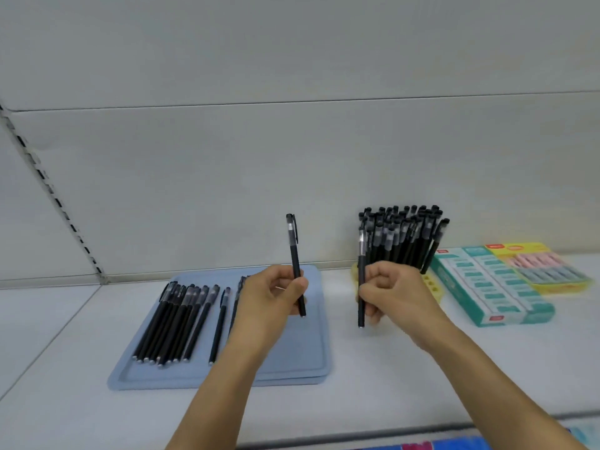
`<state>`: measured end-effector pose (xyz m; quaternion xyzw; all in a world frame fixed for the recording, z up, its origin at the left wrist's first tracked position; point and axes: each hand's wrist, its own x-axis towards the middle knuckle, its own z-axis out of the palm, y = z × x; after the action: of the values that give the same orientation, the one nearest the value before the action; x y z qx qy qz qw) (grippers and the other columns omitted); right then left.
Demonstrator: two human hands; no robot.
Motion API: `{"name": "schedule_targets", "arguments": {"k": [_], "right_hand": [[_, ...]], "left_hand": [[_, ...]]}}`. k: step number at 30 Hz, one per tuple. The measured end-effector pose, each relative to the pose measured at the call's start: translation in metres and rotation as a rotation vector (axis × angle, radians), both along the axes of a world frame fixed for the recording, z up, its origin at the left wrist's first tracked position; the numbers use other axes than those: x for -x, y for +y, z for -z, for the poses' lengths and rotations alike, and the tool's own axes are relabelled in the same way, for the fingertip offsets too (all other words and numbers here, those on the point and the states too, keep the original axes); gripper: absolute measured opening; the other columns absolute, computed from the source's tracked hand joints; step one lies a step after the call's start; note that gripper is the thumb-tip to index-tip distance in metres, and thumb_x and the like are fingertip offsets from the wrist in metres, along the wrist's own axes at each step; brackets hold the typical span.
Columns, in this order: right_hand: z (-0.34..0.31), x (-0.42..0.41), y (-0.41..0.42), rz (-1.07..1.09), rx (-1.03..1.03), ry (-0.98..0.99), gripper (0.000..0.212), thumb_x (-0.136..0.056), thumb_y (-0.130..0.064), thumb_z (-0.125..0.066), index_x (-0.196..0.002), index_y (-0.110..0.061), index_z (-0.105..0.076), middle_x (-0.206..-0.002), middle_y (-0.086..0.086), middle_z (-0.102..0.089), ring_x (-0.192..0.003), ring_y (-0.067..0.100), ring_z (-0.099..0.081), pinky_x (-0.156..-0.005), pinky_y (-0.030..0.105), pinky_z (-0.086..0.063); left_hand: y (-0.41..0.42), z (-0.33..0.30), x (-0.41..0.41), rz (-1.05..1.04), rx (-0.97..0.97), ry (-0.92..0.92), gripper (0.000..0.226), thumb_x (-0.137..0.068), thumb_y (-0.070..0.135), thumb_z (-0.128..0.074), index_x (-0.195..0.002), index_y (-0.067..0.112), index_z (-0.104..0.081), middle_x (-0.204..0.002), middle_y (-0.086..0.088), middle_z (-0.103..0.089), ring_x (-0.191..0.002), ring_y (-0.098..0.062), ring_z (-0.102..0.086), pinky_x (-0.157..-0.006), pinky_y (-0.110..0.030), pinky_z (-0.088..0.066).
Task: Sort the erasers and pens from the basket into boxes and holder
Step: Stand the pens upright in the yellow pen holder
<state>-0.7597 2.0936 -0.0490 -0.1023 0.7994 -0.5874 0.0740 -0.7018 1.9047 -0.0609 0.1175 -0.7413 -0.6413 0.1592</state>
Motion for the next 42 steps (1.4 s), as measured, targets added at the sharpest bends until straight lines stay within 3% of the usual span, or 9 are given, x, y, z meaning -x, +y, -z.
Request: {"name": "schedule_targets", "arguments": {"k": [3,8,15,22,25,29,33,37,42], "right_hand": [[-0.004,0.015,0.041,0.142,0.032,0.139,0.010,-0.084,0.005,-0.063,-0.084,-0.005,-0.065,-0.062,0.010,-0.067,-0.056,0.022,-0.062,-0.056,0.032,-0.055],[0.007,0.051,0.073,0.277,-0.106,0.303,0.012,-0.087,-0.010,-0.067,-0.078,-0.014,-0.059,-0.070,0.007,-0.070,-0.066,0.017,-0.070,-0.070,0.042,-0.059],[0.028,0.077,0.072,0.217,-0.267,0.367,0.012,-0.089,-0.015,-0.066,-0.080,-0.018,-0.058,-0.075,0.001,-0.066,-0.073,0.019,-0.068,-0.068,0.037,-0.057],[0.032,0.082,0.067,0.172,-0.445,0.302,0.013,-0.088,-0.021,-0.069,-0.080,-0.023,-0.059,-0.071,-0.005,-0.066,-0.067,0.013,-0.063,-0.068,0.035,-0.055],[0.020,0.066,0.069,0.277,-0.447,0.377,0.011,-0.087,-0.032,-0.068,-0.083,-0.026,-0.061,-0.072,-0.012,-0.062,-0.068,0.005,-0.057,-0.061,0.030,-0.045],[-0.011,0.032,0.058,0.085,-0.031,0.434,0.009,-0.087,-0.027,-0.068,-0.079,-0.024,-0.069,-0.068,-0.008,-0.065,-0.063,0.010,-0.057,-0.059,0.024,-0.046],[-0.020,0.038,0.060,0.123,-0.039,0.464,0.015,-0.088,-0.024,-0.067,-0.077,-0.014,-0.066,-0.066,0.002,-0.065,-0.062,0.021,-0.062,-0.058,0.036,-0.053],[-0.018,0.055,0.087,0.266,-0.022,0.447,0.007,-0.090,-0.020,-0.065,-0.087,-0.016,-0.069,-0.074,0.000,-0.070,-0.064,0.011,-0.068,-0.071,0.041,-0.059],[-0.003,0.072,0.095,0.264,-0.111,0.413,0.007,-0.091,-0.015,-0.064,-0.086,-0.014,-0.069,-0.075,-0.001,-0.069,-0.064,0.008,-0.068,-0.075,0.044,-0.059]], "left_hand": [[0.027,0.003,0.012,0.063,0.000,0.023,0.009,-0.087,0.010,-0.069,-0.090,0.018,-0.071,-0.080,-0.005,-0.070,-0.077,-0.021,-0.070,-0.066,-0.026,-0.058],[0.056,0.005,0.028,0.068,0.009,0.066,0.013,-0.087,0.009,-0.069,-0.092,0.020,-0.072,-0.077,-0.003,-0.071,-0.076,-0.025,-0.070,-0.078,-0.043,-0.059],[0.073,0.011,0.037,0.050,-0.015,0.083,0.017,-0.087,0.008,-0.068,-0.091,0.023,-0.072,-0.077,-0.006,-0.072,-0.079,-0.028,-0.070,-0.084,-0.048,-0.057],[0.081,0.010,0.040,0.055,-0.035,0.079,0.018,-0.087,0.008,-0.069,-0.095,0.023,-0.074,-0.079,-0.002,-0.074,-0.081,-0.024,-0.070,-0.083,-0.041,-0.058],[0.085,0.010,0.042,0.079,-0.008,0.089,0.017,-0.086,0.009,-0.069,-0.097,0.021,-0.074,-0.081,-0.001,-0.074,-0.078,-0.019,-0.070,-0.081,-0.036,-0.058],[0.103,0.004,0.048,0.146,0.147,0.119,0.018,-0.084,0.009,-0.069,-0.096,0.021,-0.075,-0.079,0.004,-0.074,-0.072,-0.010,-0.066,-0.074,-0.022,-0.053],[0.120,-0.003,0.052,0.169,0.344,0.183,0.016,-0.088,0.016,-0.066,-0.100,0.025,-0.073,-0.088,0.013,-0.070,-0.080,-0.002,-0.063,-0.074,-0.019,-0.052],[0.110,-0.002,0.060,-0.003,0.761,0.331,0.041,-0.095,0.030,-0.057,-0.136,0.030,-0.051,-0.133,0.017,-0.046,-0.125,-0.001,-0.039,-0.092,-0.022,-0.043],[0.098,0.005,0.069,-0.003,0.859,0.332,0.055,-0.094,0.021,-0.058,-0.146,0.024,-0.040,-0.150,0.011,-0.037,-0.137,-0.006,-0.028,-0.110,-0.030,-0.033]]}}
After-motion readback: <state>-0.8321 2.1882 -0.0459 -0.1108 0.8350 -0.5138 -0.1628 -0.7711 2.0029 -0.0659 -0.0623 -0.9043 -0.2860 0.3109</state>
